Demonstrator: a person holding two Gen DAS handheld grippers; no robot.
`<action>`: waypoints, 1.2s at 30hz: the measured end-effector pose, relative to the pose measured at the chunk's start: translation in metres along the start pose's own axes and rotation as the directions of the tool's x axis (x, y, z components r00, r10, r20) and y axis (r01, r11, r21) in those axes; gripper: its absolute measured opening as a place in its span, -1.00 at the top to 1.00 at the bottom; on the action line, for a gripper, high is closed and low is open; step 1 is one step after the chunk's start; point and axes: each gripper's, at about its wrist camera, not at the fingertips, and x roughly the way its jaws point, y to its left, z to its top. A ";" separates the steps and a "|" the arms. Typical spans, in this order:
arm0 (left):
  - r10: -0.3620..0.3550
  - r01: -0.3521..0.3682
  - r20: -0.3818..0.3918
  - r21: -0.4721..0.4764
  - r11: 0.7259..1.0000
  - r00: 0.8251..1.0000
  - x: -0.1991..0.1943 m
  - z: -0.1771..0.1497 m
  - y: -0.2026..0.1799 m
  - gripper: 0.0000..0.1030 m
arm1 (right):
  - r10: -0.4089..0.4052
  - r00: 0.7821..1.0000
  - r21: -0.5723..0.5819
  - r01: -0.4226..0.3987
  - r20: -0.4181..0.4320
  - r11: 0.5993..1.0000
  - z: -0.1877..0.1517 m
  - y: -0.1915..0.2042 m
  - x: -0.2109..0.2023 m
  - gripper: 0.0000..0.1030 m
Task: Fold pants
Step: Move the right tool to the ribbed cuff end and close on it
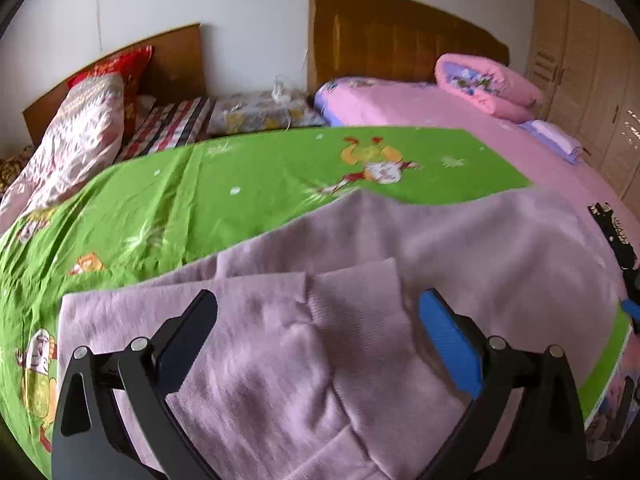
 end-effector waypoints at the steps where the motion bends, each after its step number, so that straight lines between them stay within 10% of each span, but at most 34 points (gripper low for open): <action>1: 0.013 -0.013 -0.017 -0.009 1.000 1.000 0.006 -0.003 0.007 -0.96 | 0.008 1.000 0.011 -0.007 -0.019 1.000 0.002 -0.002 0.009 -0.72; 15: -0.030 0.020 -0.099 -0.101 0.995 0.995 0.031 -0.013 0.026 -0.96 | 0.096 0.967 -0.038 -0.108 -0.234 0.993 0.025 0.017 0.050 -0.80; 24: -0.036 0.026 -0.102 -0.099 0.995 0.994 0.032 -0.013 0.025 -0.96 | 0.108 0.990 0.026 -0.106 -0.091 0.994 0.037 0.019 0.064 -0.83; 27: -0.043 0.034 -0.091 -0.103 0.994 0.995 0.030 -0.014 0.025 -0.96 | 0.065 0.993 0.034 -0.061 -0.101 0.998 0.038 0.011 0.068 0.17; 36: -0.013 0.013 -0.025 0.011 1.000 1.000 -0.008 -0.002 0.001 -0.96 | 0.200 0.979 0.126 -0.204 0.048 0.971 0.036 -0.007 0.035 0.41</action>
